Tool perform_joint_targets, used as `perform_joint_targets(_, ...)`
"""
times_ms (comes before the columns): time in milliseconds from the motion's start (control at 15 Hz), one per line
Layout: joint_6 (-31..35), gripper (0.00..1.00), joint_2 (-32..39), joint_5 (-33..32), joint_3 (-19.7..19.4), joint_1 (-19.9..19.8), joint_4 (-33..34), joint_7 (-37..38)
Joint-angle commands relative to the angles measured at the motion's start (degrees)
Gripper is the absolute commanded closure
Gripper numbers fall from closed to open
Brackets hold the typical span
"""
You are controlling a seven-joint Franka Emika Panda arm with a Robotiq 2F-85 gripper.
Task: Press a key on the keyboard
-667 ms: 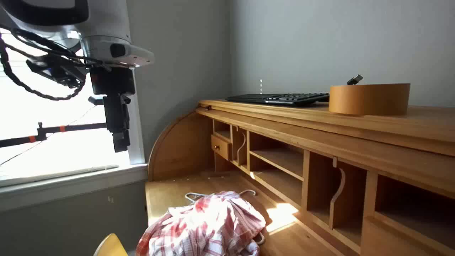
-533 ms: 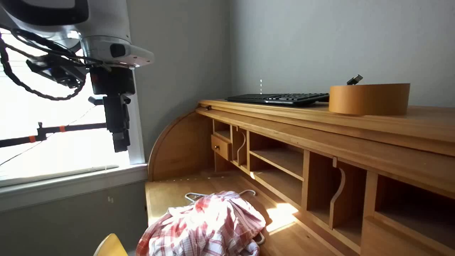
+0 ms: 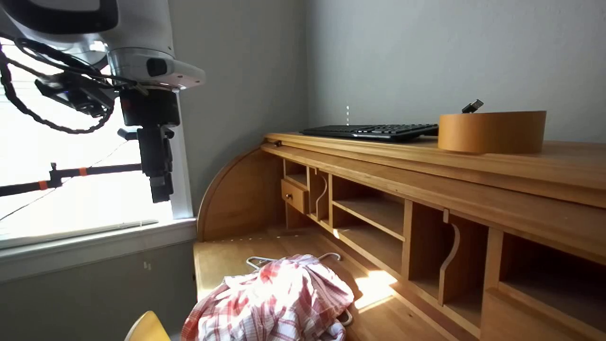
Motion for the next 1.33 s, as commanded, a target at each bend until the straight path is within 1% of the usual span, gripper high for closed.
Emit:
perform_joint_targets(0,-0.2,0.0,0.0,-0.3,-0.5,0.6,0.1,0.2)
perform_joint_targets(867,-0.2,0.0,0.0,-0.3,-0.5,0.6,0.1,0.2)
perform_joint_targets(1000,0.0,0.0,1.8,0.7,-0.3,0.8,2.2,1.4)
perform_joint_targets(1067,1.2,0.0,2.8,0.9,-0.1,0.7,3.4,2.3)
perform_joint_targets(1267,1.0,0.0,6.7,1.9,0.0,0.9,9.5,4.2)
